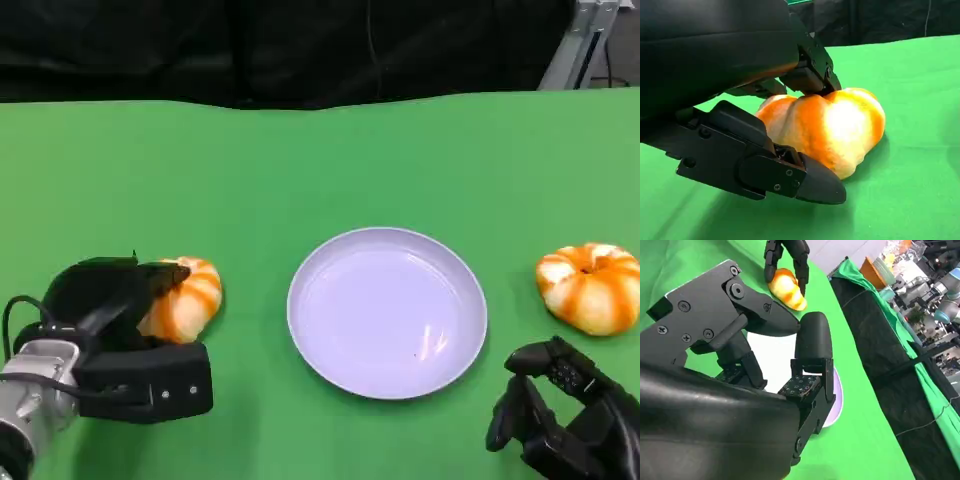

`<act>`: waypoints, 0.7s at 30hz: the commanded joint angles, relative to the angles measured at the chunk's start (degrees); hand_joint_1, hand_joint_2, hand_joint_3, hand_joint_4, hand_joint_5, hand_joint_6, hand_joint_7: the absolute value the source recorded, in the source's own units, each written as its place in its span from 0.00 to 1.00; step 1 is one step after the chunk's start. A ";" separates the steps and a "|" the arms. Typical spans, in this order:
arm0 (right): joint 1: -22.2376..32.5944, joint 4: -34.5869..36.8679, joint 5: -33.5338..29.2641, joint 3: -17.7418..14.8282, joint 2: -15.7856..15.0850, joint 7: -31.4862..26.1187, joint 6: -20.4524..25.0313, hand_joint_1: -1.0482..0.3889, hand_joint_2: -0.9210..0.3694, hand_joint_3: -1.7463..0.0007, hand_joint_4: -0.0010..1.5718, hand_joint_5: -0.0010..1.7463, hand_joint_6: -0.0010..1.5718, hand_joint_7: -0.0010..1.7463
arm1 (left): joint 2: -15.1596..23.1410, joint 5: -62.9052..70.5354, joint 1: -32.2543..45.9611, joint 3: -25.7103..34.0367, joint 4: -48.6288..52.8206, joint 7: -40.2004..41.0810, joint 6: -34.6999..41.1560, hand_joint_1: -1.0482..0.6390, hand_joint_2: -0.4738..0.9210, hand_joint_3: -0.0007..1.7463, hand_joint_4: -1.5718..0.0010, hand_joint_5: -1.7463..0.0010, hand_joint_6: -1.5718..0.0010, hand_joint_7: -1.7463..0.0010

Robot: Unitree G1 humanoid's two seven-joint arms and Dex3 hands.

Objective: Grasp the bread from the table and place it into the plate.

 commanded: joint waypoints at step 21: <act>0.87 -1.65 0.99 -0.58 -0.91 0.58 0.32 0.62 0.28 0.41 0.53 0.99 0.54 0.79 | -1.63 -0.75 0.10 -1.29 2.20 1.51 0.99 0.35 1.00 0.05 0.60 0.98 0.60 0.99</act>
